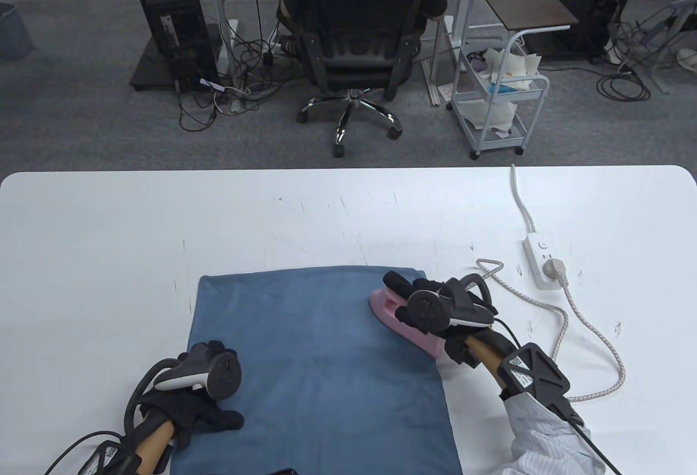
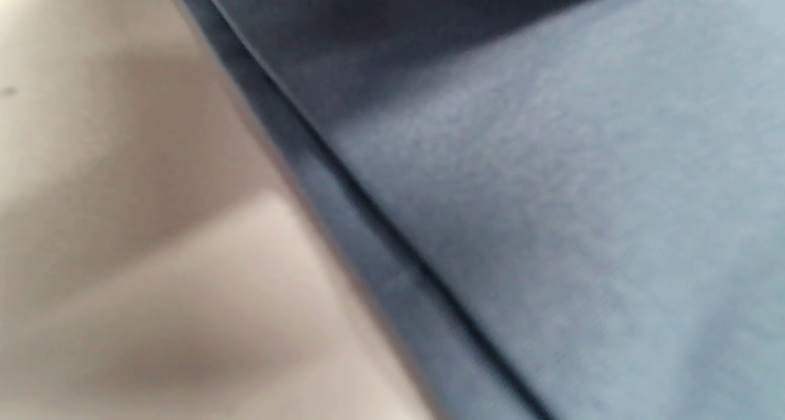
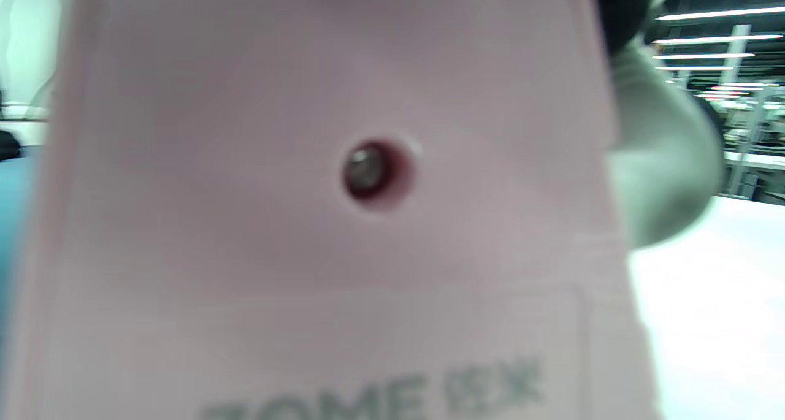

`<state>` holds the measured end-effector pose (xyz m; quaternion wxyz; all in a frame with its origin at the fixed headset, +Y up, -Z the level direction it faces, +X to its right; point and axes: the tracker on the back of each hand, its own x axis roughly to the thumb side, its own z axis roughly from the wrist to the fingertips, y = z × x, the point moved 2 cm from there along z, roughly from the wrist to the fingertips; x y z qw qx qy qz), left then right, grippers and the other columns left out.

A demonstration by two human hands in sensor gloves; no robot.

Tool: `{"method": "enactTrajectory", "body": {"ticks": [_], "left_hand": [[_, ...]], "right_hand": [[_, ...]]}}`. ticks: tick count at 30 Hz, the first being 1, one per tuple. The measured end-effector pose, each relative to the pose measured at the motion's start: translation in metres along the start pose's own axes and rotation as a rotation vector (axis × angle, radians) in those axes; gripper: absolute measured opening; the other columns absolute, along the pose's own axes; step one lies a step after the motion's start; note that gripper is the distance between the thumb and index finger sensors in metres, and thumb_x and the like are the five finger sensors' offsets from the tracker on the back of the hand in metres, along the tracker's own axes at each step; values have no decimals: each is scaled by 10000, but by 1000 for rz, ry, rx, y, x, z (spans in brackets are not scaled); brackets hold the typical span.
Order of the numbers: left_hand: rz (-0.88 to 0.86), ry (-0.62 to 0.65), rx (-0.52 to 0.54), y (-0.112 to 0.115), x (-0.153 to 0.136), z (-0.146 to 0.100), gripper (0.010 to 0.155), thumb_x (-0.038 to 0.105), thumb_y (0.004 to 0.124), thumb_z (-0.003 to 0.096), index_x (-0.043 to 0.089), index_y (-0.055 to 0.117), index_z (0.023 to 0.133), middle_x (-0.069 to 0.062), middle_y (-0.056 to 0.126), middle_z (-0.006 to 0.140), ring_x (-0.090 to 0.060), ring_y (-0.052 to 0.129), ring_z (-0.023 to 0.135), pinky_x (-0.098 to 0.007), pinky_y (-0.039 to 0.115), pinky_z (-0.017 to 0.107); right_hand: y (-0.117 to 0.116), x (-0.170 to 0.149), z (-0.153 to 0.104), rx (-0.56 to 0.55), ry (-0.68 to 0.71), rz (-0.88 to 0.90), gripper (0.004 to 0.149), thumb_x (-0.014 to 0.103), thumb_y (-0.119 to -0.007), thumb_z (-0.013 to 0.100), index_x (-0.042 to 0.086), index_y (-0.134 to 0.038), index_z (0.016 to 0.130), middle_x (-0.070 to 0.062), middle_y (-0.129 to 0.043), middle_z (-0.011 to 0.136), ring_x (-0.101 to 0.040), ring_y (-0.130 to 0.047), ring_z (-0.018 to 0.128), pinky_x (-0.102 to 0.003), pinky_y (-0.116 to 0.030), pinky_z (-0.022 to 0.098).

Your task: Iron pillowcase with electric iron on table

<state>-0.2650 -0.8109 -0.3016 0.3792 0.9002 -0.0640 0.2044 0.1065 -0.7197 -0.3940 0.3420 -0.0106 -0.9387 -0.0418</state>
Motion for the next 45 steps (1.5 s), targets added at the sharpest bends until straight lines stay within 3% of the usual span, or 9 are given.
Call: {"method": "enactTrajectory", "body": {"ticks": [4, 14, 18, 23, 28, 35, 39, 41, 45], "left_hand": [[2, 2, -3, 0, 0, 0, 1151, 674, 558, 420, -11, -132, 1036, -376, -193, 1027, -638, -41, 945, -690, 119, 681], [-6, 4, 3, 0, 0, 0, 1148, 665, 565, 418, -10, -127, 1038, -376, -164, 1031, -637, -40, 944, -689, 120, 679], [-7, 3, 5, 0, 0, 0, 1148, 665, 565, 417, -8, -127, 1038, -374, -192, 1028, -635, -41, 945, -689, 120, 680], [-6, 5, 6, 0, 0, 0, 1148, 667, 561, 418, -9, -130, 1037, -373, -193, 1027, -637, -43, 943, -690, 117, 679], [-7, 8, 7, 1, -1, 0, 1148, 667, 561, 419, -11, -130, 1037, -376, -194, 1025, -637, -45, 942, -691, 116, 677], [-7, 8, 9, 1, -1, 0, 1146, 669, 559, 418, -7, -131, 1037, -371, -194, 1027, -633, -45, 945, -690, 115, 679], [-10, 5, 7, 1, -1, 0, 1148, 672, 557, 416, -2, -136, 1034, -365, -197, 1026, -628, -51, 944, -688, 109, 677], [-15, 8, 5, 1, -1, 0, 1146, 674, 558, 421, 1, -138, 1035, -359, -199, 1027, -624, -74, 944, -684, 102, 678], [-23, -2, 42, -3, -10, -6, 1073, 680, 494, 441, 61, -137, 1048, -291, -206, 1053, -568, -93, 966, -654, 67, 680]], "right_hand": [[2, 7, -10, 15, 36, 15, 671, 463, -655, 520, 185, -424, 1086, -56, -893, 670, -149, -926, 349, -316, -852, 298], [-5, -71, 22, -20, -325, -36, 674, 451, -665, 521, 184, -415, 1087, -73, -883, 678, -167, -919, 360, -334, -842, 310], [-2, -86, 25, -21, -416, -105, 676, 443, -668, 523, 179, -406, 1088, -81, -877, 685, -176, -916, 368, -342, -837, 316], [8, -53, 10, -38, -247, -98, 677, 449, -662, 524, 172, -411, 1089, -73, -882, 683, -165, -920, 363, -333, -844, 309], [1, -21, -3, -4, -114, -183, 674, 457, -650, 523, 173, -422, 1090, -61, -903, 676, -152, -938, 353, -319, -859, 300], [-3, -63, 11, 12, -343, -124, 683, 451, -639, 532, 164, -386, 1098, -66, -885, 690, -159, -929, 371, -325, -851, 314], [-3, -79, 25, 91, -460, -124, 707, 439, -634, 540, 148, -332, 1109, -79, -868, 711, -168, -927, 397, -335, -848, 328], [4, -70, 34, 108, -417, -170, 700, 433, -655, 534, 153, -361, 1103, -89, -872, 705, -181, -926, 388, -345, -844, 324], [21, -8, 48, 51, -158, -396, 694, 447, -650, 527, 176, -366, 1099, -66, -871, 708, -164, -924, 390, -333, -846, 332]]}}
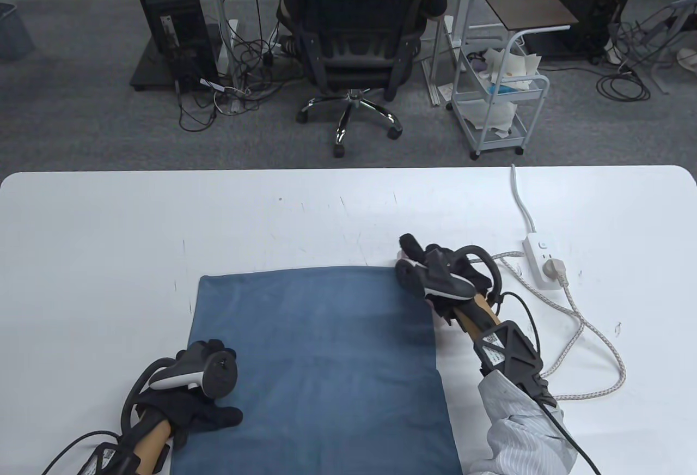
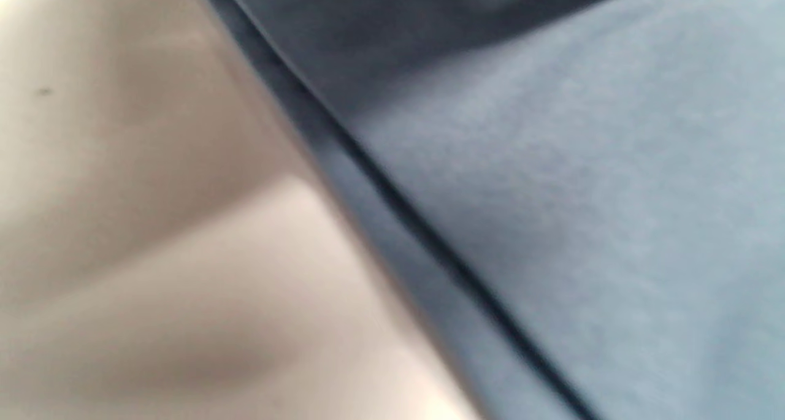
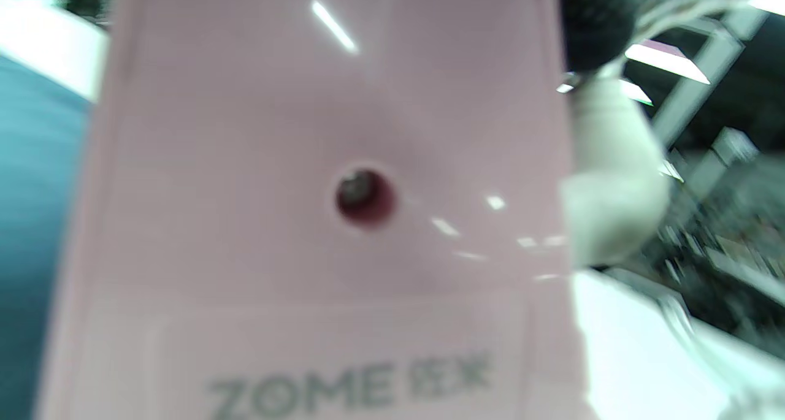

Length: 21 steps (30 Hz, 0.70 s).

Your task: Iron pillowcase with electric iron on table

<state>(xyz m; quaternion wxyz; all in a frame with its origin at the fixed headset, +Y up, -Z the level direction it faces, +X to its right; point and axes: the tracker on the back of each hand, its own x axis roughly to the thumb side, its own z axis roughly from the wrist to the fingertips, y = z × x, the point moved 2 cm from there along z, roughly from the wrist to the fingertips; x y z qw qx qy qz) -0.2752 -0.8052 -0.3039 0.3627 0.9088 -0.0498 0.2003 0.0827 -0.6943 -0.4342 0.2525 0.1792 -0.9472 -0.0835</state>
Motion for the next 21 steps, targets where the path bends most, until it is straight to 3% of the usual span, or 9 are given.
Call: {"method": "enactTrajectory", "body": {"ticks": [3, 7, 10, 14, 21], "left_hand": [[-35, -17, 51, -3, -13, -6, 1059, 679, 500, 444, 73, -106, 1066, -275, -178, 1078, -551, -68, 986, -644, 79, 688], [-59, -30, 20, 3, -18, -6, 1069, 674, 533, 440, 77, -83, 1077, -267, -137, 1097, -542, -48, 1002, -634, 86, 697], [19, -59, -26, 5, -15, -3, 1076, 678, 530, 433, 80, -112, 1056, -266, -175, 1078, -543, -56, 993, -632, 87, 696], [16, -68, -35, 4, -14, -2, 1079, 671, 541, 438, 71, -104, 1060, -277, -148, 1085, -551, -45, 998, -634, 95, 700], [5, -63, -39, 4, -14, -2, 1079, 667, 543, 442, 69, -111, 1057, -279, -148, 1080, -556, -53, 991, -637, 93, 698]], "right_hand": [[24, 50, -4, -84, 205, 73, 692, 448, -647, 525, 174, -372, 1098, -65, -878, 703, -162, -929, 384, -329, -850, 326], [38, 104, -7, -124, 408, 190, 691, 449, -642, 523, 169, -376, 1096, -60, -887, 697, -154, -937, 376, -320, -859, 315], [38, 123, 3, -92, 450, 307, 688, 452, -641, 524, 169, -382, 1096, -58, -891, 695, -149, -940, 372, -314, -862, 312], [23, 121, 22, -52, 386, 338, 695, 452, -649, 524, 174, -371, 1098, -59, -882, 697, -152, -933, 379, -321, -856, 318], [2, 89, 67, -33, 88, 276, 690, 453, -629, 535, 167, -364, 1104, -64, -876, 697, -150, -926, 378, -319, -849, 316]]}}
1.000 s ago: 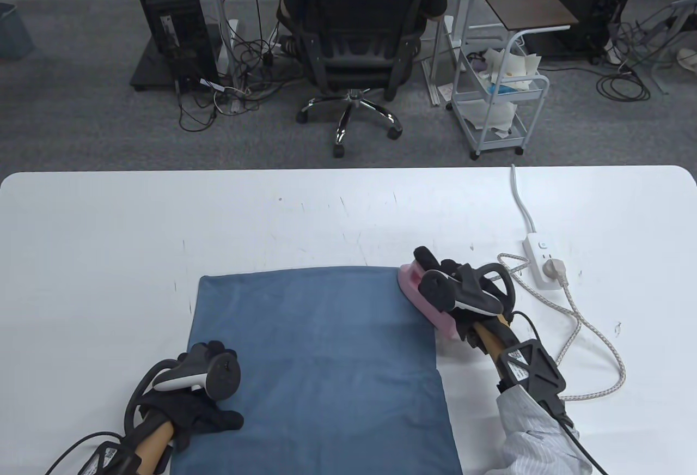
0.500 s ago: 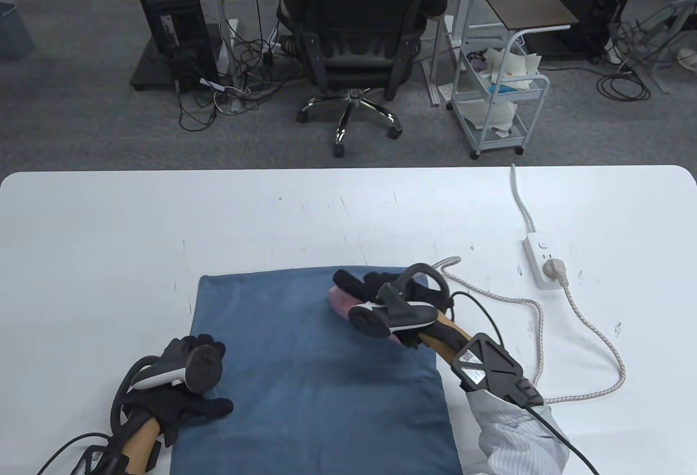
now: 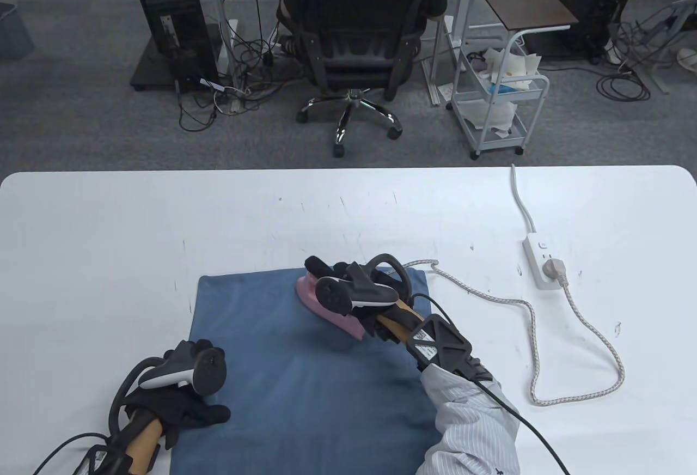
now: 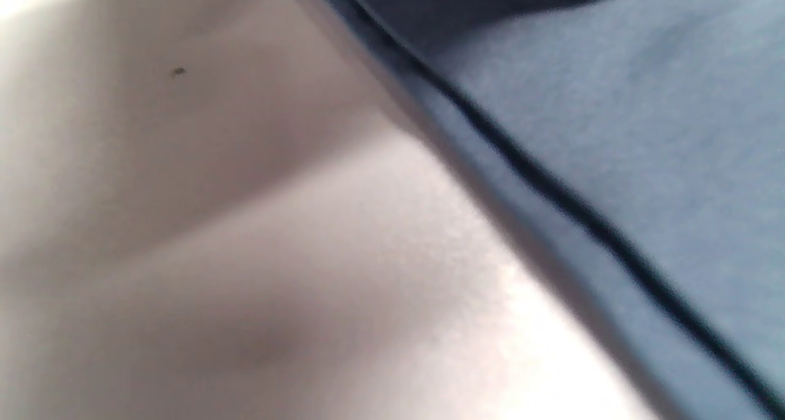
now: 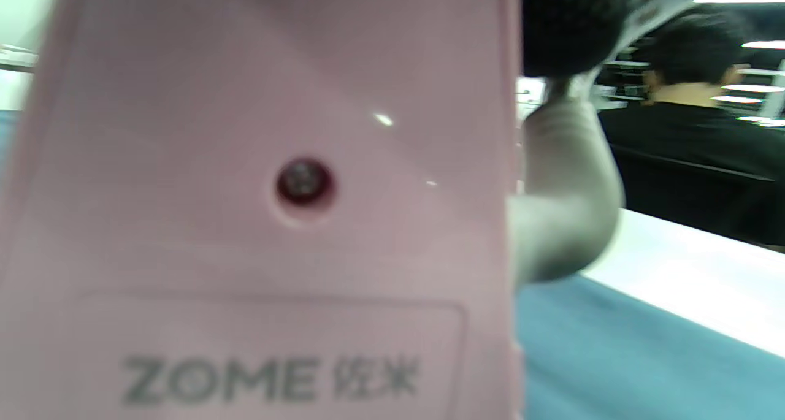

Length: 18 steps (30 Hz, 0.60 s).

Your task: Iron pillowcase with electric iron on table

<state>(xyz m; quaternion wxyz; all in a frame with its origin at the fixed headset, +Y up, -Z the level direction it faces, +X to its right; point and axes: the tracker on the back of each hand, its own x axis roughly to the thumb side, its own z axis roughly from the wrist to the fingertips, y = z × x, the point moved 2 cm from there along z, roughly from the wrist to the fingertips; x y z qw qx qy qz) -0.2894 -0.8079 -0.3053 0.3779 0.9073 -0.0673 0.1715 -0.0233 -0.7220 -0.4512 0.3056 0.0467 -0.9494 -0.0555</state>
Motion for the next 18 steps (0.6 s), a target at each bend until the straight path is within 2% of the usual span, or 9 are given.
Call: {"method": "enactTrajectory", "body": {"ticks": [3, 8, 10, 14, 18], "left_hand": [[-4, 2, -4, 0, 0, 0, 1078, 666, 544, 443, 70, -114, 1054, -276, -179, 1073, -554, -56, 989, -637, 90, 696], [1, -2, -7, 0, 0, 0, 1079, 668, 541, 442, 70, -116, 1053, -276, -179, 1074, -555, -56, 991, -640, 93, 698], [1, 0, -9, 0, 0, 0, 1080, 668, 541, 441, 69, -118, 1052, -279, -179, 1071, -557, -57, 988, -641, 93, 698], [-4, 3, -6, 0, 0, 0, 1079, 667, 542, 442, 69, -117, 1052, -277, -180, 1071, -556, -58, 987, -642, 93, 698], [-6, 1, -5, 0, 0, 0, 1081, 667, 543, 440, 71, -120, 1052, -276, -183, 1071, -555, -62, 987, -642, 92, 698]], "right_hand": [[-1, -7, 4, 3, -31, 41, 673, 460, -598, 541, 165, -371, 1103, -69, -876, 691, -152, -921, 374, -319, -844, 311], [8, 11, -24, 23, 134, 63, 664, 458, -597, 543, 163, -388, 1100, -61, -887, 681, -137, -931, 362, -305, -856, 298], [9, 13, -33, 27, 159, 90, 665, 455, -607, 540, 164, -394, 1099, -61, -892, 682, -144, -935, 361, -310, -857, 297], [3, -3, -32, 8, 81, 49, 673, 456, -609, 539, 168, -380, 1101, -62, -886, 689, -145, -934, 371, -312, -856, 307], [-5, -36, -17, 7, -101, -18, 685, 452, -605, 545, 151, -359, 1108, -71, -864, 735, -165, -935, 422, -325, -853, 352]]}}
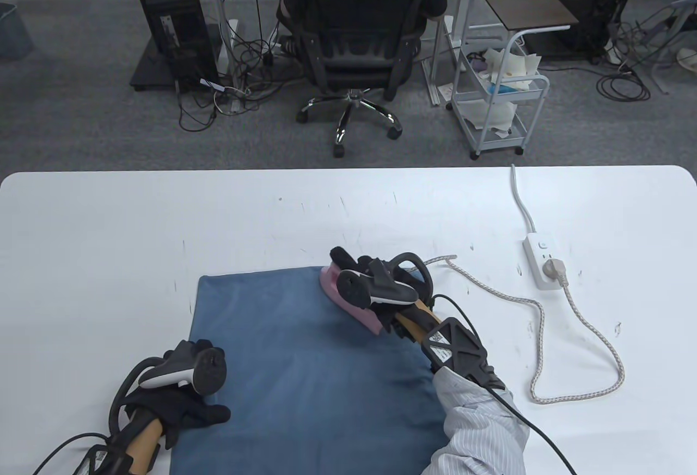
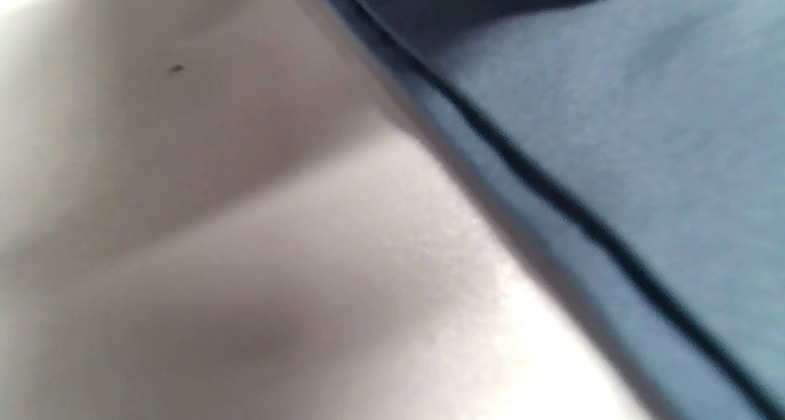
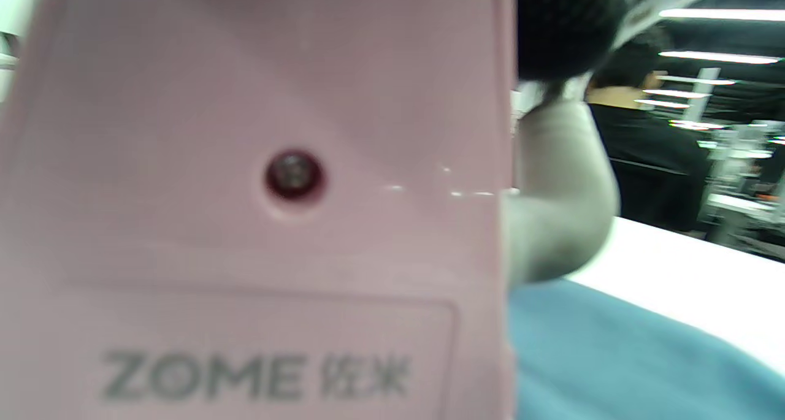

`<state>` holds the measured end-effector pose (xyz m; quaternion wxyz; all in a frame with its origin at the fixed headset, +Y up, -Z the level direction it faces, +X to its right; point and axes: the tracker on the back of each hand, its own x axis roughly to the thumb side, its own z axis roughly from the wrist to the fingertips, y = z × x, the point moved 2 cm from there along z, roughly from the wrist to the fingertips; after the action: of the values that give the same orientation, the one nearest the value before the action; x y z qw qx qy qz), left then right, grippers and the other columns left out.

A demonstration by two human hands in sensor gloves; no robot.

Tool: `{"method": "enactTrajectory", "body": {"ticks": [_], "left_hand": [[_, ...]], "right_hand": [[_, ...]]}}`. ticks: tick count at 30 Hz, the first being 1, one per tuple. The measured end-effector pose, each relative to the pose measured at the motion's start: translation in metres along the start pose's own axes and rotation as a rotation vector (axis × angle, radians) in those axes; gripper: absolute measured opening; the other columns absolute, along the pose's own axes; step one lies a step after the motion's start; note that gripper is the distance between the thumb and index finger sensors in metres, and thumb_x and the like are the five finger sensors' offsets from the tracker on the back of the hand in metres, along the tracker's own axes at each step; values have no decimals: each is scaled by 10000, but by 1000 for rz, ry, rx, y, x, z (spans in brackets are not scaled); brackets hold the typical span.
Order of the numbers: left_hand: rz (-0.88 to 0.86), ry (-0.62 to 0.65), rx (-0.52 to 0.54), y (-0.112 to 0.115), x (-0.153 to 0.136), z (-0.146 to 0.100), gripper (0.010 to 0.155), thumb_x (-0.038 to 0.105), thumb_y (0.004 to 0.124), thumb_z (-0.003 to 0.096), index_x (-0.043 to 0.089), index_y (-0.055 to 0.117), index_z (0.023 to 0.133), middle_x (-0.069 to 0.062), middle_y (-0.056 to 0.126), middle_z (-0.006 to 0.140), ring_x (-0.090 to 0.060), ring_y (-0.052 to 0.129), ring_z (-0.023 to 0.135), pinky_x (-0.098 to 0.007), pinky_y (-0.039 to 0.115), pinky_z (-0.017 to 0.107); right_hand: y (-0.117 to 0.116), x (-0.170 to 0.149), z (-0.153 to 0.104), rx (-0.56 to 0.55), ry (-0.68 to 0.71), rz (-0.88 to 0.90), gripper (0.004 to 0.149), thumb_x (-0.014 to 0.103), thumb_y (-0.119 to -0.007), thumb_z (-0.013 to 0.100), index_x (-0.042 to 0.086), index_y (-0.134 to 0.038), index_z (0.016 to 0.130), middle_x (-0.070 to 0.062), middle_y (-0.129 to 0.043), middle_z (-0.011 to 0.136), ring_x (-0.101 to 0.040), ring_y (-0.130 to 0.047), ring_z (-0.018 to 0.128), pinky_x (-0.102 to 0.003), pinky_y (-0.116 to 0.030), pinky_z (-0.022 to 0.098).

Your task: Iron pillowcase with electric iron on table

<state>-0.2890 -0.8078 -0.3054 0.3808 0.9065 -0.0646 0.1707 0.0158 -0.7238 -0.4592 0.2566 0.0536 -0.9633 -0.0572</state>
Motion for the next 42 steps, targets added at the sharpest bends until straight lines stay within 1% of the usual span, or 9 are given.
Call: {"method": "enactTrajectory", "body": {"ticks": [2, 5, 11, 16, 19, 22, 30, 38, 42], "left_hand": [[2, -2, 1, 0, 0, 0, 1079, 667, 542, 439, 71, -117, 1053, -275, -181, 1072, -554, -58, 989, -641, 94, 698], [-3, 0, 5, 0, 0, 0, 1079, 666, 543, 438, 73, -116, 1053, -272, -180, 1073, -551, -59, 989, -641, 93, 698], [-8, 5, 4, 0, 0, 0, 1079, 667, 542, 439, 73, -121, 1050, -272, -184, 1069, -552, -65, 984, -641, 90, 697], [-7, 3, 6, 0, -1, -1, 1078, 667, 541, 438, 77, -121, 1051, -270, -184, 1070, -551, -65, 986, -641, 91, 697], [-10, 3, 7, 0, -1, -1, 1078, 668, 541, 437, 77, -120, 1051, -268, -184, 1071, -551, -65, 985, -641, 90, 696], [-10, 5, 6, 0, -1, -1, 1078, 668, 541, 439, 75, -121, 1050, -271, -185, 1069, -551, -66, 984, -642, 90, 695], [-10, 5, 5, 0, -1, 0, 1079, 665, 543, 440, 74, -121, 1050, -273, -185, 1068, -554, -65, 983, -642, 90, 695], [-11, 6, 3, 1, -1, -1, 1079, 666, 542, 440, 75, -124, 1048, -271, -187, 1067, -552, -67, 982, -642, 90, 695], [-11, 5, 4, 0, -1, 0, 1080, 665, 544, 439, 74, -122, 1049, -271, -186, 1067, -552, -67, 983, -642, 90, 695]], "right_hand": [[-2, -10, 6, 10, -38, 57, 686, 412, -627, 548, 118, -356, 1106, -119, -836, 822, -215, -950, 525, -356, -856, 421], [9, -6, 7, 28, 58, 251, 696, 349, -717, 522, 120, -395, 1095, -157, -808, 853, -240, -944, 552, -372, -859, 452], [58, 70, -27, -140, 433, 314, 641, 453, -682, 519, 190, -486, 1071, -61, -871, 729, -110, -943, 386, -252, -866, 319], [49, 136, -61, -116, 726, 299, 615, 457, -654, 517, 195, -515, 1055, -54, -892, 700, -108, -952, 356, -254, -873, 295], [37, 154, -72, -86, 798, 321, 614, 453, -654, 518, 191, -515, 1055, -56, -893, 700, -111, -953, 355, -256, -872, 296], [28, 158, -71, -68, 796, 336, 617, 449, -653, 518, 187, -508, 1057, -57, -888, 703, -113, -950, 358, -260, -870, 298], [19, 125, -26, -90, 543, 335, 621, 443, -658, 524, 176, -506, 1063, -65, -888, 704, -122, -944, 362, -267, -864, 300], [22, 141, -29, 17, 641, 423, 626, 444, -665, 518, 168, -519, 1061, -59, -898, 693, -120, -949, 351, -267, -867, 294], [14, 123, -1, -13, 481, 389, 630, 443, -660, 523, 165, -506, 1067, -59, -890, 701, -121, -945, 360, -269, -864, 300]]}}
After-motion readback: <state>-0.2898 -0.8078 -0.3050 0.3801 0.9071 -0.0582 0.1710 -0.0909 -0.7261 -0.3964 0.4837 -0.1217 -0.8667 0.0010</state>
